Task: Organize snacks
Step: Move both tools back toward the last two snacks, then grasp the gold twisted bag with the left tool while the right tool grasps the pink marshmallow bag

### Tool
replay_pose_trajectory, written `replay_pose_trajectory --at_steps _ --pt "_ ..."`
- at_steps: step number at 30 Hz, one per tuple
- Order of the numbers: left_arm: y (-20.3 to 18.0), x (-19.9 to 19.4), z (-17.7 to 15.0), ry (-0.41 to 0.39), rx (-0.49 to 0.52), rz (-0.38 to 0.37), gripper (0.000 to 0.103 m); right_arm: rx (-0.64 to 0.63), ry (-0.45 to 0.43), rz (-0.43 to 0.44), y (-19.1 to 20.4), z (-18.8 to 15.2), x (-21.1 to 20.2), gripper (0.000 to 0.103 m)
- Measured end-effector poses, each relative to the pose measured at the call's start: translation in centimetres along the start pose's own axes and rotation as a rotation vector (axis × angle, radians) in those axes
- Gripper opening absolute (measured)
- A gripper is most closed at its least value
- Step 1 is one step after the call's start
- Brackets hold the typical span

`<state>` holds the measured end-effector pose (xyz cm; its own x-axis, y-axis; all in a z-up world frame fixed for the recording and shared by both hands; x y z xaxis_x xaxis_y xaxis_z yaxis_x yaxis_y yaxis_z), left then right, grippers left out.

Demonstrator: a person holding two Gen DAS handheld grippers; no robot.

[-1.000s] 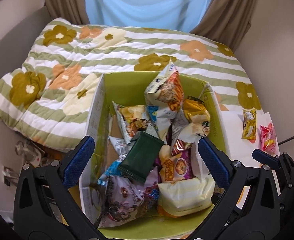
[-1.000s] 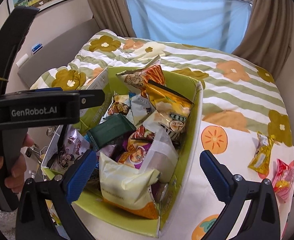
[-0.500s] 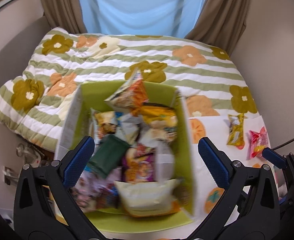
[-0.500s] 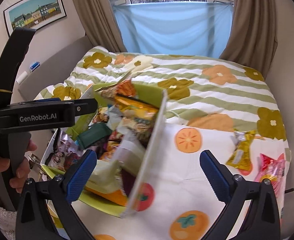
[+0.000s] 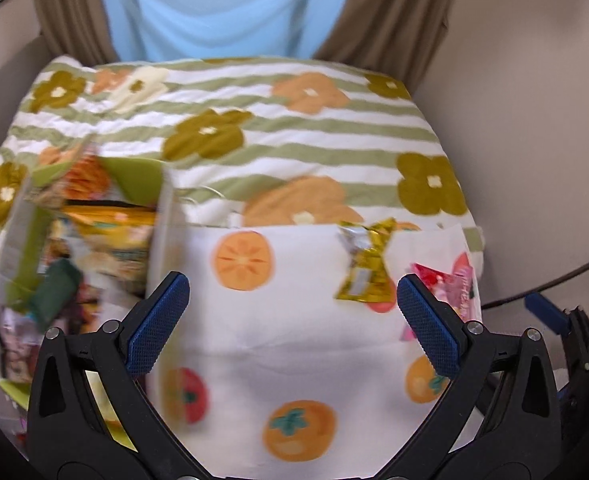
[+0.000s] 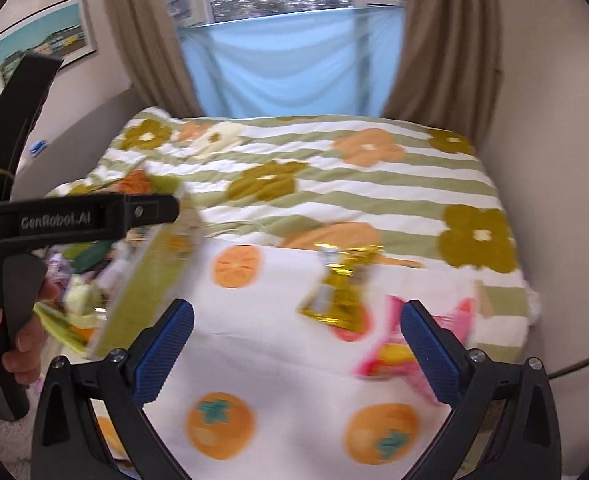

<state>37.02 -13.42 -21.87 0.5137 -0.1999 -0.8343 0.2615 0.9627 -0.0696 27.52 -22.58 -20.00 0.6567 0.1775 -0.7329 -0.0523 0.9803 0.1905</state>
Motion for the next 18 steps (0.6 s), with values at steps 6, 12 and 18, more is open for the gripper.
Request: replay_pose_trajectory --at_steps 6,12,18 --pt "-4.6 5.4 -0.3 0.08 0.037 -0.046 0.103 0.025 0.027 -0.092 -6.3 -1.2 1.1 0.103" --pt "-7.7 12.0 -0.2 0.145 0.08 -0.075 0.103 0.112 0.054 -0.118 -10.1 -2.9 3.0 0.103" --pt "-8.9 17.4 -1.5 0.214 0.098 -0.104 0.103 0.2 0.091 -0.167 -12.1 -4.6 6.2 0.103"
Point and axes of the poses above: each gripper's, at about its wrist camera, not at the fingertips, and x roughly the way its jaws point, y to its left, z to its top, the point moved 10 cm from there along x, roughly the way its jaws point, and after that the axes turned 6 degrees about x, right-handed, at the moved point
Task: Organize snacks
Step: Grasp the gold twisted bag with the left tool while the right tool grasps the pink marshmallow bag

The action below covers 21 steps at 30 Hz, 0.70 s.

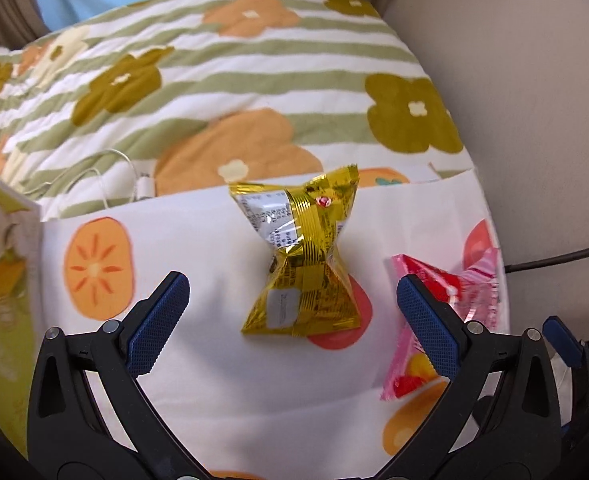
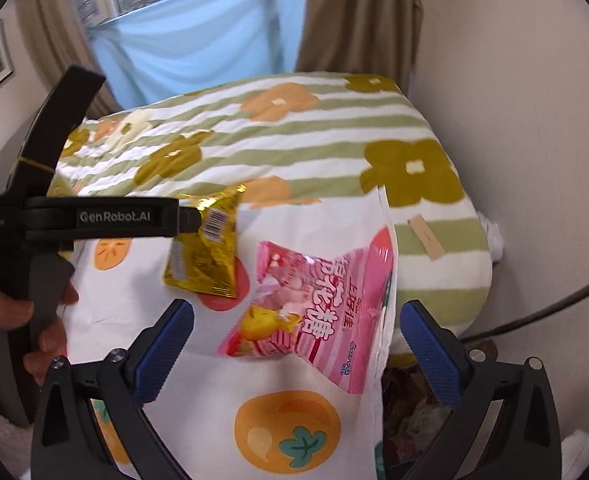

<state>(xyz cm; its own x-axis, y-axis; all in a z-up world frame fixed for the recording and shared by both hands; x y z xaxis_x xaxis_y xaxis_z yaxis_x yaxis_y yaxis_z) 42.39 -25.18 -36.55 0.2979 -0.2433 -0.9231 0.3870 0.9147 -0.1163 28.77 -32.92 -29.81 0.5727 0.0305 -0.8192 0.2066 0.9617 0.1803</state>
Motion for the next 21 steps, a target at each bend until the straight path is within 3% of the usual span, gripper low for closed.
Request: replay_pose_trajectory --at_steps 2,5,10,13,14,21 --pt "0.1 1.3 -0.1 0.011 0.012 0.004 0.102 0.024 0.004 -0.011 -0.3 0.0 1.0 0.103" --pt "0.5 2.7 -0.1 0.034 0.015 -0.008 0.091 0.032 0.009 -0.014 -0.3 0.0 2.2 0.103" --pt "1.0 4.3 0.0 0.059 0.021 -0.024 0.082 0.038 0.023 -0.038 -0.1 0.0 3.8 0.103" --pt "0.6 4.7 0.0 0.059 0.023 -0.069 0.058 0.051 0.031 -0.046 -0.2 -0.1 4.5 0.103" --pt "0.4 4.8 0.0 0.057 0.024 -0.089 0.044 0.053 0.035 -0.05 -0.2 -0.1 4.7 0.103" --pt "0.6 4.0 -0.3 0.048 0.053 -0.064 0.04 0.043 0.057 -0.075 -0.6 0.3 6.2 0.103"
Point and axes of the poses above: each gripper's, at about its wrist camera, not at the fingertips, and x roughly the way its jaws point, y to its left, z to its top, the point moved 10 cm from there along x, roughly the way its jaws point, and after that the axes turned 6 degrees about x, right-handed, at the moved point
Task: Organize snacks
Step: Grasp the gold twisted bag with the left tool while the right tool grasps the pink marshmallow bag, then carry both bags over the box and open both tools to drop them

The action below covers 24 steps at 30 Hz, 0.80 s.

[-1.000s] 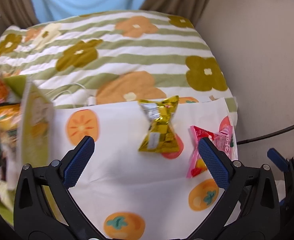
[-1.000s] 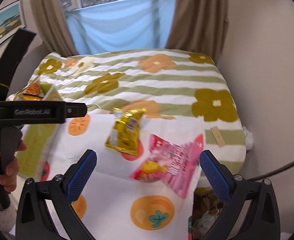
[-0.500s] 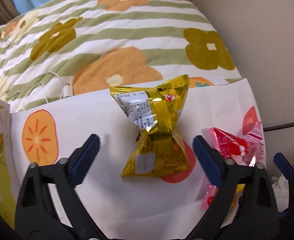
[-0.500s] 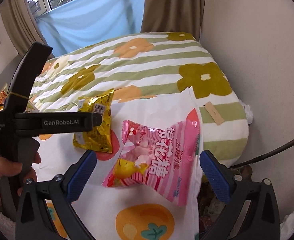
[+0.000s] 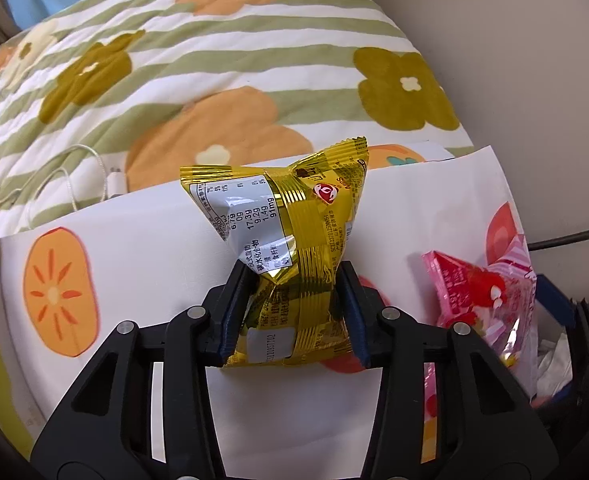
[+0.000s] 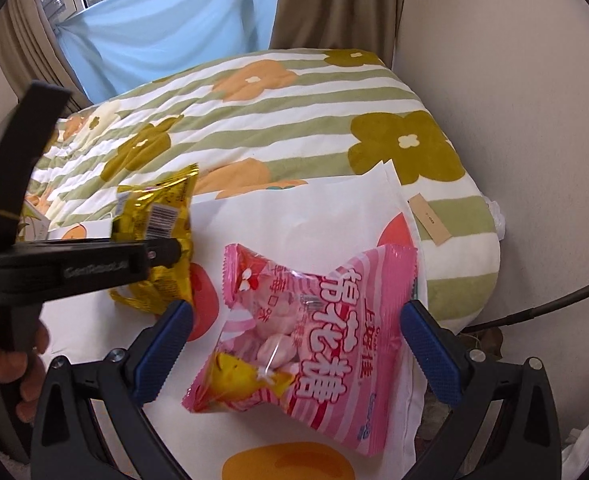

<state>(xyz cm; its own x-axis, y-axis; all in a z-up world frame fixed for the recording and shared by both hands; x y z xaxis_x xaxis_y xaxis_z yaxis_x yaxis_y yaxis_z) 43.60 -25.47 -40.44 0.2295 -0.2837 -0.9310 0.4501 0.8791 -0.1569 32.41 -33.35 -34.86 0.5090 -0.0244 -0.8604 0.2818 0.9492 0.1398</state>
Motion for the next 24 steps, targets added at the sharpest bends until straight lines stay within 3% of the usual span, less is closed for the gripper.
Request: replay_pose_trajectory --at_steps 11,21,24 --pt "1.8 -2.5 -1.5 -0.023 -0.019 0.035 0.04 -0.026 0.055 -0.016 0.7 -0.5 2.4 0.103" --pt "2.0 -4.4 -2.3 -0.053 -0.05 0.053 0.04 -0.078 0.056 -0.017 1.2 -1.4 2.5 0.072" --pt "1.9 -5.5 -2.7 -0.072 -0.059 0.056 0.04 -0.076 0.057 0.002 1.2 -1.7 1.9 0.068"
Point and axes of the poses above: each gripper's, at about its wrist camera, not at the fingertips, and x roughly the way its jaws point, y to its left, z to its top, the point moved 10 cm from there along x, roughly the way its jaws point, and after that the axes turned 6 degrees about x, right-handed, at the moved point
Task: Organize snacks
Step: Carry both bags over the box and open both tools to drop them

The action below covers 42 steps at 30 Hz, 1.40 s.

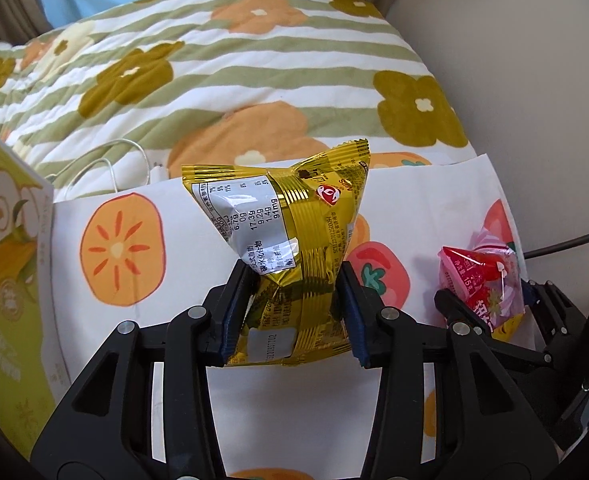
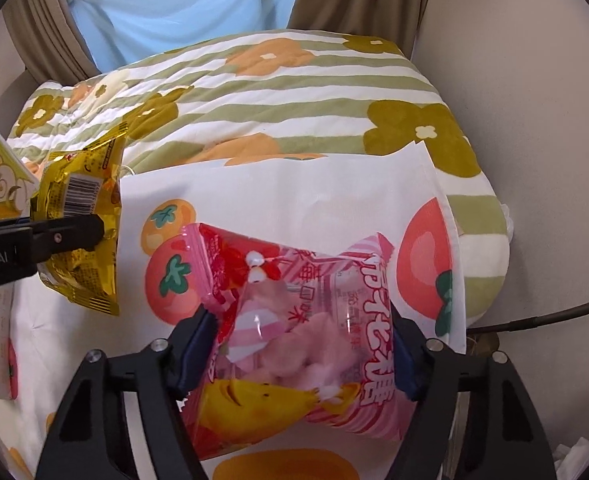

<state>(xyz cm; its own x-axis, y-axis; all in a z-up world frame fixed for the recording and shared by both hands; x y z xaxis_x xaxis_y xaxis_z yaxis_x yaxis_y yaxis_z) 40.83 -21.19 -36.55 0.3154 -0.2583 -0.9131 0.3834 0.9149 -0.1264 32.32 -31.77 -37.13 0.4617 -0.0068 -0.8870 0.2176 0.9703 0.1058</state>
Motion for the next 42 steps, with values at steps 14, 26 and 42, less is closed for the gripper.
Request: replay_pose_trajectory --at_steps 14,26,42 --pt "0.9 -9.5 -1.8 -0.121 -0.103 0.037 0.04 -0.111 -0.093 0.105 3.4 0.4 -7.9 0.068" --pt "8.1 -19.9 -4.6 -0.238 -0.266 0.136 0.04 -0.299 -0.152 0.278 12.2 1.8 -14.4 0.068" --pt "23.5 -27.3 -6.2 -0.286 -0.281 0.175 0.04 -0.404 -0.225 0.372 28.8 1.4 -18.8 0.068"
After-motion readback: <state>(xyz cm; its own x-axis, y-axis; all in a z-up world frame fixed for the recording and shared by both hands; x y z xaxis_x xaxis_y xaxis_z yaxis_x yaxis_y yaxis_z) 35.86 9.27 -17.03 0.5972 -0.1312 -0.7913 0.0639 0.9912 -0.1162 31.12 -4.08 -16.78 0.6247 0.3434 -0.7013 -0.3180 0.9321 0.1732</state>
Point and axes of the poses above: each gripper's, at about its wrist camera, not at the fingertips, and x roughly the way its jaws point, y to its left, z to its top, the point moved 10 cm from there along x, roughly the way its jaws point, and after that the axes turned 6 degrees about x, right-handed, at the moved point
